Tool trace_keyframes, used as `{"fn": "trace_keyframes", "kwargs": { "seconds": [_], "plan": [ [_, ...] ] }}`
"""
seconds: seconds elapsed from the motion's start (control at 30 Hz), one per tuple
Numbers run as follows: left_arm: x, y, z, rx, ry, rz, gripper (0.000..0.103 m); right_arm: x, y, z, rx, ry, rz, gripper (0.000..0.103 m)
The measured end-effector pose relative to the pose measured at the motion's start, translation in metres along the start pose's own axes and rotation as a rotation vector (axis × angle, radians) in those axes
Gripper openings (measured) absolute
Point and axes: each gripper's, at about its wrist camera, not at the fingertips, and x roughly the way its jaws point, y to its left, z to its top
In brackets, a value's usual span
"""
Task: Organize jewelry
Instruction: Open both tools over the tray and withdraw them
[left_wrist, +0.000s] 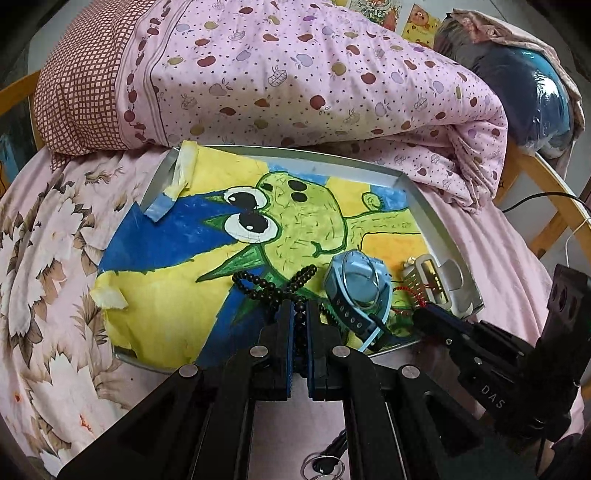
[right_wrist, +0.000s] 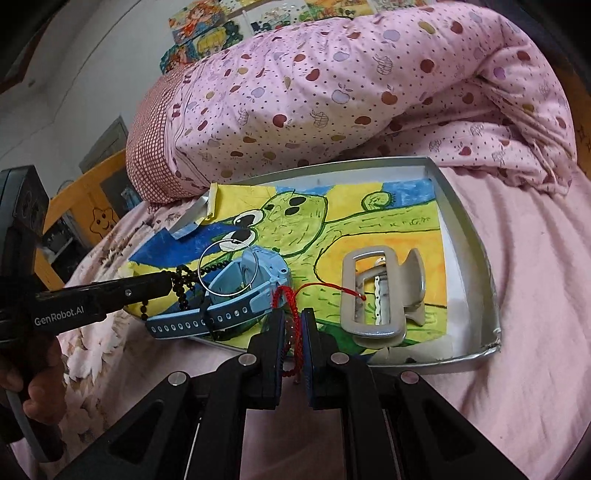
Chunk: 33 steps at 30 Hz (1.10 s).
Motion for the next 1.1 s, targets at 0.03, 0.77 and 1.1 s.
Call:
{"fn": "trace_keyframes", "kwargs": {
  "seconds": [0.03,0.77,1.1],
  "plan": [
    [0.0,0.0,0.0,-0.003,0.004,0.0,0.004,-0.002,0.001,0.0,-0.014,-0.003,-0.012,0.017],
    [-0.09,0.007,-0.014,-0.068,-0.156,0.038,0.096,-0.118,0.021,0.022,0.016,-0.281,-0.054,0.094],
    [-0.161,0.001,-0.035,-0.055,-0.313,0.047,0.101,-0.177,0.057,0.007,-0.051,-0.372,-0.057,0.103]
  ]
}}
